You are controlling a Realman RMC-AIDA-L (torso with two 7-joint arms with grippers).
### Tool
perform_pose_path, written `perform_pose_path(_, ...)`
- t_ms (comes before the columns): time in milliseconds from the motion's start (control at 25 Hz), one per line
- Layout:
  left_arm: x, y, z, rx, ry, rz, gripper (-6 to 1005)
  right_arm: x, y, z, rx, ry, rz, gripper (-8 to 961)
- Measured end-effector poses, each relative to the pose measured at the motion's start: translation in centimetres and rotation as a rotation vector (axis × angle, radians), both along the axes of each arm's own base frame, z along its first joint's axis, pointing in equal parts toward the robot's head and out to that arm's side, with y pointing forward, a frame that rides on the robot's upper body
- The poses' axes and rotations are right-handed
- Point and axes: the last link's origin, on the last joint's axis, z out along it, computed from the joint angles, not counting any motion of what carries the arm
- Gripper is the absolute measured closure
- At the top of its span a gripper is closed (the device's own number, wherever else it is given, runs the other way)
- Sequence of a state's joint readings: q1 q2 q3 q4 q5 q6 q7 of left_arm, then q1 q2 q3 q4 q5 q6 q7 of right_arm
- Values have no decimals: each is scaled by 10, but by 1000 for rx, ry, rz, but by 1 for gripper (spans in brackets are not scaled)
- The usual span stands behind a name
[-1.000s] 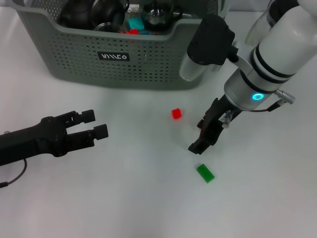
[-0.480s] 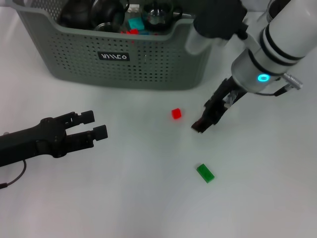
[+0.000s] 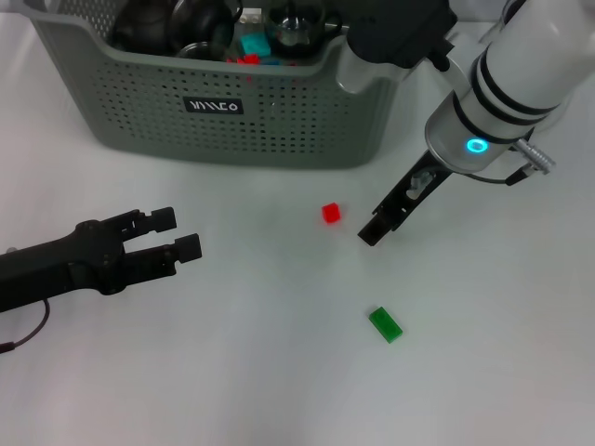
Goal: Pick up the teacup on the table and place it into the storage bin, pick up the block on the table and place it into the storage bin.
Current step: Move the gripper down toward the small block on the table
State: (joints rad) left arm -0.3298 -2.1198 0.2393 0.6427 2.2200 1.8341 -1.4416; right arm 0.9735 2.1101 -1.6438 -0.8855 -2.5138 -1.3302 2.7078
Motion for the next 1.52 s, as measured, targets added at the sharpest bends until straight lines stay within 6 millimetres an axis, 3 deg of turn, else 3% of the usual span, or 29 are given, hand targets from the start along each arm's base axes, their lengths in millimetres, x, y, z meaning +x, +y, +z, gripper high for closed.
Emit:
perform_pose_path(760,0,1,0,1,-1,2,200,9,6,-15,34,-20,21,220)
perform_pose_path(1000,0,1,0,2,0,4,201,9,0,-23,6,-29,55,221)
perform_pose_path(1520,0,0,-1,1,2,7,202,14,1,-25,17,-39,39,231)
